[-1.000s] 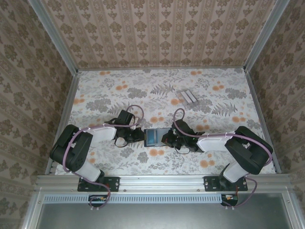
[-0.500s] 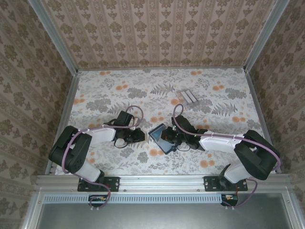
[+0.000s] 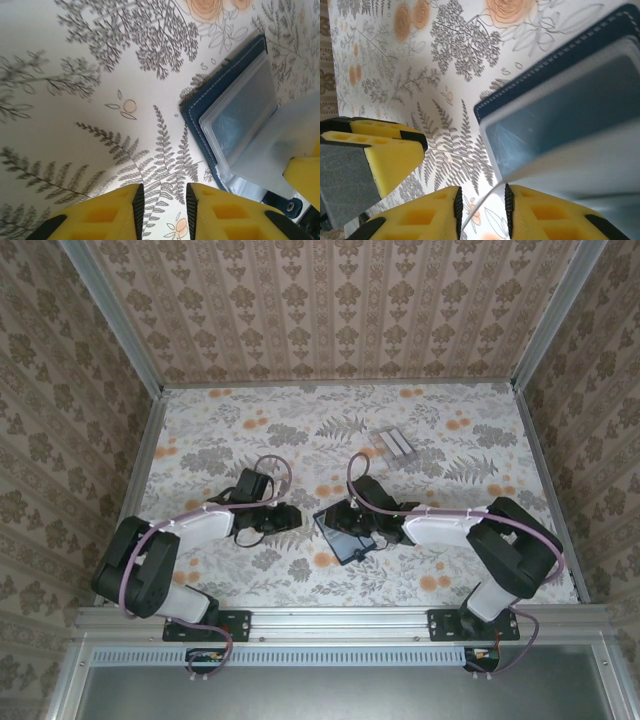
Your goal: Put the credit cards into the card holder
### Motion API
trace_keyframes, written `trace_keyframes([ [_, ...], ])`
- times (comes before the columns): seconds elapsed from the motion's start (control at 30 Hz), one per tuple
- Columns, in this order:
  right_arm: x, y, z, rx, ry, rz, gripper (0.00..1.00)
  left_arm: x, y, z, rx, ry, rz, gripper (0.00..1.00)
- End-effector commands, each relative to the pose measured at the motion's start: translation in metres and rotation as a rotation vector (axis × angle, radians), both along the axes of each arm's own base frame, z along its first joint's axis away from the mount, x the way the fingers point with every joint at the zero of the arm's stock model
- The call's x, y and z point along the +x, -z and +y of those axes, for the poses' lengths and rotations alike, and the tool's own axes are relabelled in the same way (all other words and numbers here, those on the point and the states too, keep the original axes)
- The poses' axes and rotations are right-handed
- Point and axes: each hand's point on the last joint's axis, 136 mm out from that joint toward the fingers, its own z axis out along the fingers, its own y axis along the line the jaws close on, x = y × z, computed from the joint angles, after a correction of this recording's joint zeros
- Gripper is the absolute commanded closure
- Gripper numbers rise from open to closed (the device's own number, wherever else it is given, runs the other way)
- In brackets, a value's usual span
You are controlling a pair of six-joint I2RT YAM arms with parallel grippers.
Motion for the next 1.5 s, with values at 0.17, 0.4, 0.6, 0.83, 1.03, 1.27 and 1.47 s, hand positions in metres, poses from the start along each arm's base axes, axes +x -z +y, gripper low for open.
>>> trace_keyframes([
  [0.17, 0.020, -0.008, 0.014, 0.036, -0.014, -0.024, 0.63, 0.020, -0.017, -0.003, -0.049, 0.007, -0.068, 0.55],
  [0.4, 0.020, -0.017, -0.039, -0.008, 0.050, -0.057, 0.64, 0.038, -0.027, -0.028, -0.100, 0.101, -0.116, 0.45],
  [0.6, 0.001, -0.004, -0.071, -0.081, 0.050, -0.035, 0.60, 0.040, -0.007, -0.044, -0.046, 0.208, -0.095, 0.41],
  [0.83, 0.010, 0.015, -0.070, -0.072, 0.029, -0.017, 0.59, 0.035, 0.011, -0.067, -0.049, 0.279, -0.049, 0.41],
  [1.03, 0.029, 0.025, -0.058, -0.065, -0.035, -0.064, 0.59, 0.000, 0.007, -0.086, -0.154, 0.322, 0.011, 0.46],
  [1.27, 0.051, 0.016, -0.051, -0.023, -0.041, -0.089, 0.59, -0.044, 0.005, -0.090, -0.224, 0.292, 0.053, 0.50],
  [1.47, 0.075, -0.015, -0.086, -0.111, 0.006, -0.171, 0.55, -0.067, 0.001, -0.092, -0.196, 0.265, 0.058, 0.50],
])
